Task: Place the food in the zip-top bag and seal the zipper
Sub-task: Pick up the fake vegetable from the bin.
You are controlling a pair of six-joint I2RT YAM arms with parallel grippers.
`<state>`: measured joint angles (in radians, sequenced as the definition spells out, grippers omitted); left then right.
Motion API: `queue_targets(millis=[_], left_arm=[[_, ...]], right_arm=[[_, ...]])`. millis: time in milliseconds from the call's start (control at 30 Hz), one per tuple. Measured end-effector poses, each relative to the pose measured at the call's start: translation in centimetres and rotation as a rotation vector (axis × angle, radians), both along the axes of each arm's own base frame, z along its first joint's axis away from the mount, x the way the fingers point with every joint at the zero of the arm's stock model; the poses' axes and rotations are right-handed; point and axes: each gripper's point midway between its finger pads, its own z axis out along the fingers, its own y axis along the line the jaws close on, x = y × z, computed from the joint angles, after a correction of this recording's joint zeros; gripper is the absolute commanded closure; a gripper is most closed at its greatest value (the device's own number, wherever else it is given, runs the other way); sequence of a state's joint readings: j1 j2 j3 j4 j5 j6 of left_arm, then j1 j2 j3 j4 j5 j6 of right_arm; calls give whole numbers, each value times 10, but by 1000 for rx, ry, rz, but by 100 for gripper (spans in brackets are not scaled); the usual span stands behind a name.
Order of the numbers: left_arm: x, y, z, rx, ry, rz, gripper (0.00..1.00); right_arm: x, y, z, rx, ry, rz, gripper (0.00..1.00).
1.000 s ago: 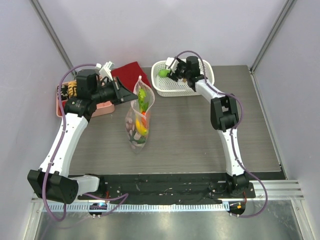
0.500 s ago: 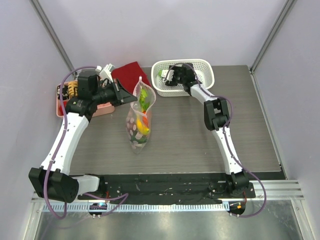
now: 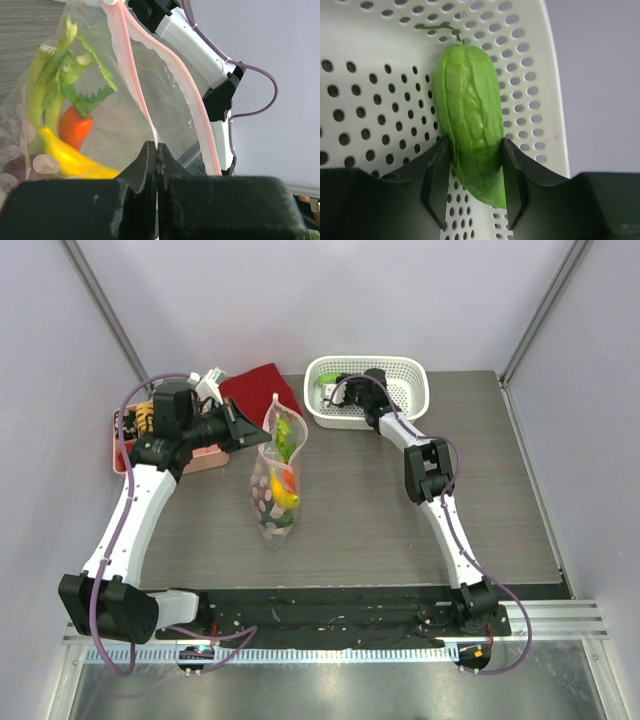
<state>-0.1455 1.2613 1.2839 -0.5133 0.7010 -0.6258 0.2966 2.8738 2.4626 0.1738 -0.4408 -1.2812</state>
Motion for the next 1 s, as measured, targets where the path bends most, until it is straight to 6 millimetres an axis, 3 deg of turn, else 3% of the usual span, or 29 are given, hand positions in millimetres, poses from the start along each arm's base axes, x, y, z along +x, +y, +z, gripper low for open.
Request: queue_targets(millis=[33,133,333,567,733,867,1000], left_arm=[[0,0,0,0,2,1,100],[2,1,-2,1,6,4,100],[3,1,-4,0,16,4,100],[4,1,-6,0,21,5,100],[4,1,-6,-1,23,7,100],[4,1,-6,-1,23,7,100],[4,1,-6,-1,23,8,100]], right_arm=[[1,-1,1,0,-6,-7,86],[4,-4,5,15,-24,-23,99],[1,-16,-1,66,5,-55,99],[-14,-32,15,174,101,-81,99],[-20,-36,74,319,107,-91,99],[-30,-40,144,434,68,-89,99],[-54,-43,214,572,68,-78,99]])
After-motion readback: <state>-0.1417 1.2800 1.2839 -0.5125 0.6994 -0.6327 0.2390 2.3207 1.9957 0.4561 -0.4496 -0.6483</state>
